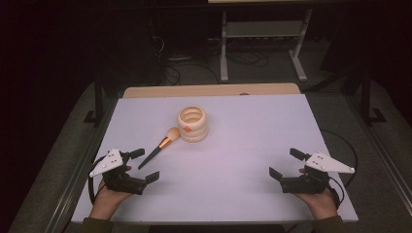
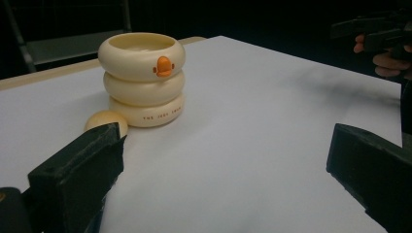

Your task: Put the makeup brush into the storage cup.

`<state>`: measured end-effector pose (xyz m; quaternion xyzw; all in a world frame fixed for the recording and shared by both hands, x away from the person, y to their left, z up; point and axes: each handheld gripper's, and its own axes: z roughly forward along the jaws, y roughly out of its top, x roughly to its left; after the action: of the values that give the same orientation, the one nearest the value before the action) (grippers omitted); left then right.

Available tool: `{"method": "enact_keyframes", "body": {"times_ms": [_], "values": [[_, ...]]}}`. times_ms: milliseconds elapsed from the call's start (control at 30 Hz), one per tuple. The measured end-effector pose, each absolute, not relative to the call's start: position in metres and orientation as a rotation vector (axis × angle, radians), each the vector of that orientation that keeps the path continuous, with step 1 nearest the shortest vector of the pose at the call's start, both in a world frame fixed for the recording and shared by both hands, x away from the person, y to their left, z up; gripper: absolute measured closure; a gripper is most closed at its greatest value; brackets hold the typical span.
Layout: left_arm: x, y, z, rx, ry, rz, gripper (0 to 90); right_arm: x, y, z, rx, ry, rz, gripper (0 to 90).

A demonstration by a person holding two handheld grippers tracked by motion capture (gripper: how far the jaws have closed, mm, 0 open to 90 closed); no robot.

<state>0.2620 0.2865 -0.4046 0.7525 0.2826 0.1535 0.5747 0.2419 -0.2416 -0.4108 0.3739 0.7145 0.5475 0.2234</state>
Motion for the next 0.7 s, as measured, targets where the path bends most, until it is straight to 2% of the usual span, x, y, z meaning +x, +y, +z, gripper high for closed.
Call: {"method": "enact_keyframes", "body": {"times_ms": [700], "values": [[0.2693, 0.2853, -0.4025, 1.755, 0.684, 0.362, 0.0, 0.2429, -0.244, -0.4089, 1.046, 1.955, 1.529, 0.0]]}}
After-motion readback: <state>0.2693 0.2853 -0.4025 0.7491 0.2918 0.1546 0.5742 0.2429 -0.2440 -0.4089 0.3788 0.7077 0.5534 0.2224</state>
